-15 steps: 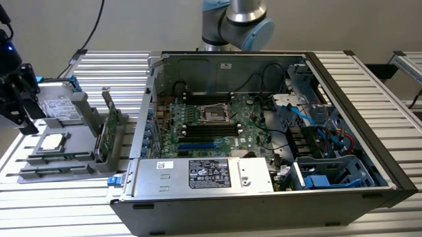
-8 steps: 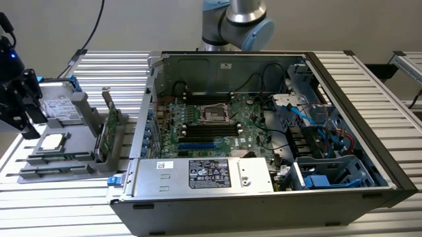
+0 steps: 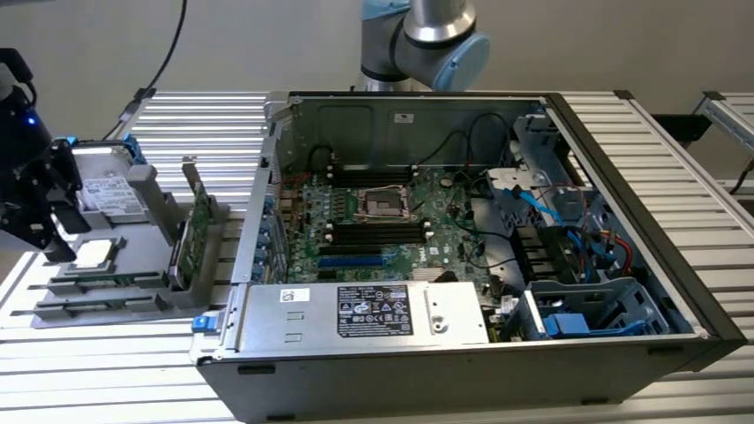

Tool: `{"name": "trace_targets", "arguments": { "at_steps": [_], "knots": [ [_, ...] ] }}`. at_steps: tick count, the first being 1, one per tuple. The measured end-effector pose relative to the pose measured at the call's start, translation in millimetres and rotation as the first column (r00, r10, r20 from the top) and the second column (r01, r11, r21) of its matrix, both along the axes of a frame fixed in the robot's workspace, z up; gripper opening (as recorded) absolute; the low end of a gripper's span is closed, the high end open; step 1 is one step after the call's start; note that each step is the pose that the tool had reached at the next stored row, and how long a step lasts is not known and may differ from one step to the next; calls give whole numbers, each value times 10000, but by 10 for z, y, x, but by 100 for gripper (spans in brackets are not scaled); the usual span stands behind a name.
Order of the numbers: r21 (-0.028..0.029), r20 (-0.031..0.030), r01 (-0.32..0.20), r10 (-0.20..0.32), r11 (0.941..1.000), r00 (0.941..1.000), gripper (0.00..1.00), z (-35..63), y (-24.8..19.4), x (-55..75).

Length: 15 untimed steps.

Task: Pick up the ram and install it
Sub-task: 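Pick up the ram and move it above insertion slot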

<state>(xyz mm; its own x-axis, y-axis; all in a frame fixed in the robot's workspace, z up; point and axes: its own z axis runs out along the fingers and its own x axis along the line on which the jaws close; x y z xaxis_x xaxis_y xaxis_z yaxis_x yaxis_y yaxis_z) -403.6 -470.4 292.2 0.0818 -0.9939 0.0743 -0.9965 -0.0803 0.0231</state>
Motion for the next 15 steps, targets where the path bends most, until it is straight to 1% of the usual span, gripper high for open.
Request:
{"name": "trace_targets", "arguments": {
  "at_steps": [15],
  "knots": [
    [1,11,308,-308,9995,9995,48,-275,-48,-4]
  ]
}}
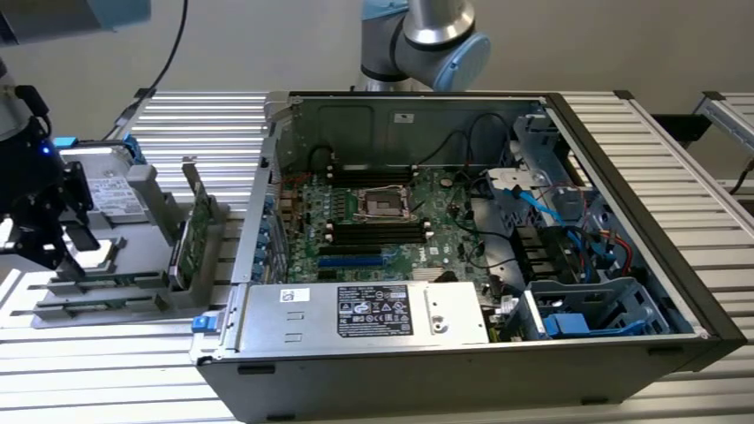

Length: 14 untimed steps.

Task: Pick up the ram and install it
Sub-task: 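Pick up the ram and move it above insertion slot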

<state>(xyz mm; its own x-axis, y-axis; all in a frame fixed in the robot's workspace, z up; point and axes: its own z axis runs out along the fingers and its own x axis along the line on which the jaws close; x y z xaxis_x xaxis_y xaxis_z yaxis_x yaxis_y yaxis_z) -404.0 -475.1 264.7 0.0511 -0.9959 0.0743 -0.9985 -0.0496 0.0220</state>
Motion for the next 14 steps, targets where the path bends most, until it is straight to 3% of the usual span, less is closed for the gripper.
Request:
{"name": "trace_targets", "arguments": {
  "at_steps": [14],
  "knots": [
    [-2,-2,188,-188,9998,9998,48,-253,-36,-6]
  ]
}}
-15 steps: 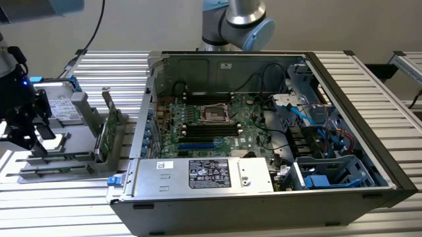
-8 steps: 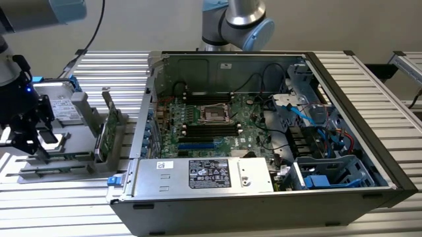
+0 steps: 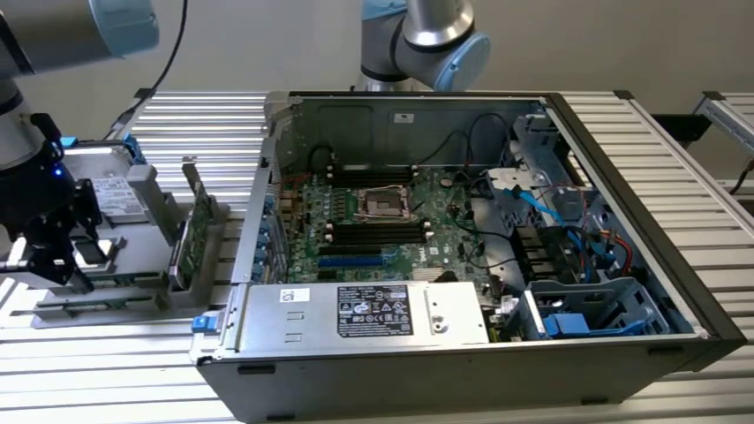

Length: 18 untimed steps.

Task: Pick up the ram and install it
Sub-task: 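Pick up the ram and move it above insertion slot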

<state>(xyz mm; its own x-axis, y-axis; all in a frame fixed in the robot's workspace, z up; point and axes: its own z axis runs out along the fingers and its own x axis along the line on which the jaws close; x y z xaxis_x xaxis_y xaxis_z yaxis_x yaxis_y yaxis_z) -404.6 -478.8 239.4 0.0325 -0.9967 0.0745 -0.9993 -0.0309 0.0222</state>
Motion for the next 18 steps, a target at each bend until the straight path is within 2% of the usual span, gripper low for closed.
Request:
{"name": "trace_targets", "arguments": {
  "at_steps": [9,18],
  "knots": [
    [6,2,129,-129,9999,9999,48,-165,-72,0],
    [19,2,217,-217,9998,9998,48,-329,-96,15]
  ]
}}
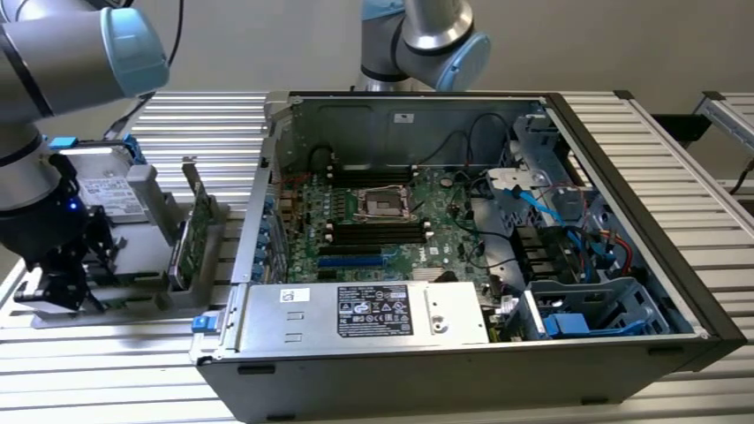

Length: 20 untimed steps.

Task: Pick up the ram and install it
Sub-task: 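Pick up the ram and move it above insertion slot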

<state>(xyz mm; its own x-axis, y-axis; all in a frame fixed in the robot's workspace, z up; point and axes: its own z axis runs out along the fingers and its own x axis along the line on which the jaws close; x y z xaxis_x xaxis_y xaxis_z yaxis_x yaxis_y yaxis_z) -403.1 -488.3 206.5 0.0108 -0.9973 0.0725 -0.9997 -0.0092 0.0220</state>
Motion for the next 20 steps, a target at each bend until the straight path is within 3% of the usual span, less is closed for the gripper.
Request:
{"name": "trace_targets", "arguments": {
  "at_steps": [8,17,20],
  "knots": [
    [18,0,51,-51,10000,10000,48,-124,-8,20],
    [58,0,53,-53,10000,10000,48,-149,-9,28],
    [58,0,53,-53,10000,10000,40,-149,-9,28]
  ]
}}
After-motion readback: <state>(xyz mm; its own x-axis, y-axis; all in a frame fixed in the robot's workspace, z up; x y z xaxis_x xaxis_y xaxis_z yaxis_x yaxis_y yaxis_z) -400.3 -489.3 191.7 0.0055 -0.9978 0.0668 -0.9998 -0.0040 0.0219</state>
